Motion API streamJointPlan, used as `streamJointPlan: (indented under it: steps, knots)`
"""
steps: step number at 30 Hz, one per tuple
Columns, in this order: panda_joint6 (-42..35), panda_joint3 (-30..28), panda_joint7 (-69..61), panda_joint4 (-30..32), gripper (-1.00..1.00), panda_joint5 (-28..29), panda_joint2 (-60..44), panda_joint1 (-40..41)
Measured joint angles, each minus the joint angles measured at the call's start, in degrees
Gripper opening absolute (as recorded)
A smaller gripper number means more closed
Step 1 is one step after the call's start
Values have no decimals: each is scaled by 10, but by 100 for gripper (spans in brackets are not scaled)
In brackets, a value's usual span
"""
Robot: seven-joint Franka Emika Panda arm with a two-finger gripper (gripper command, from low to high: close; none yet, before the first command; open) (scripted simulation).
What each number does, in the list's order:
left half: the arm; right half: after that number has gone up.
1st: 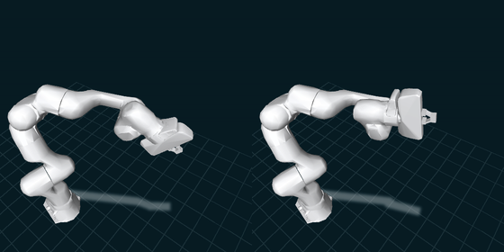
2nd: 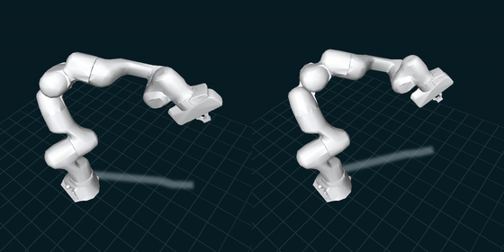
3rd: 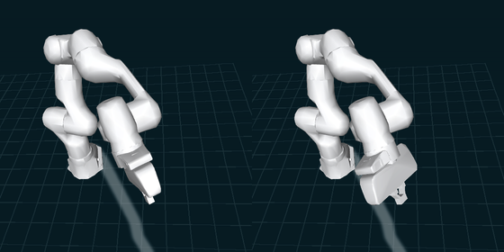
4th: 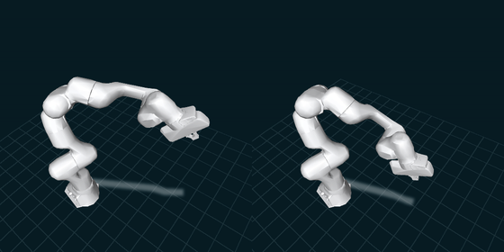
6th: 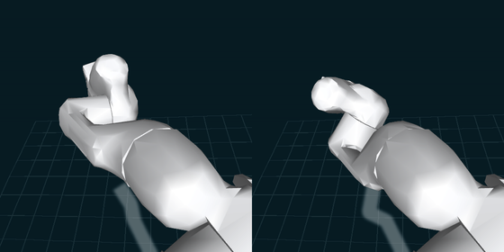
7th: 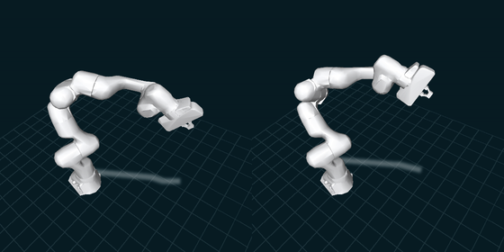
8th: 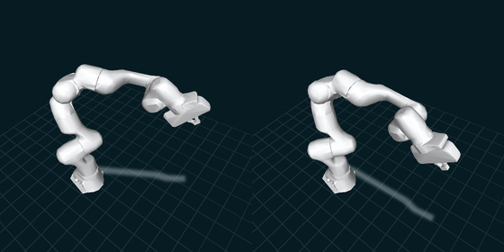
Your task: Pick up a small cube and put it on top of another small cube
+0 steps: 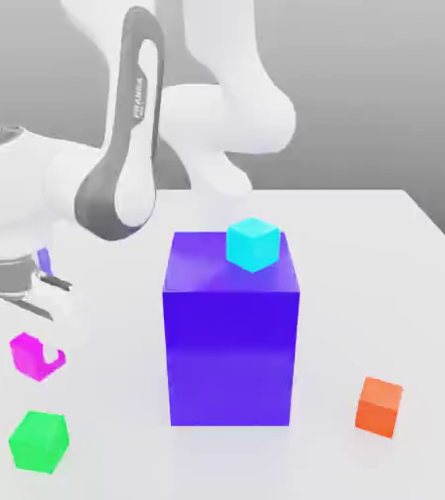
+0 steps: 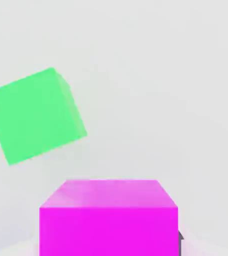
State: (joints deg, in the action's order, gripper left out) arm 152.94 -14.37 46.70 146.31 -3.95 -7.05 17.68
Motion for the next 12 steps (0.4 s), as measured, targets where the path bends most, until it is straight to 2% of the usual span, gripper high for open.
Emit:
streamJointPlan:
  steps: [4,8,9,12]
  knots:
    - [-33,9,91,-55,-100,-3,-20,-24]
    - [25,30,80,-68,-100,-38,-93,-15]
    - [36,34,76,-69,100,-44,-106,-12]
    - [36,34,76,-69,100,-44,-106,-12]
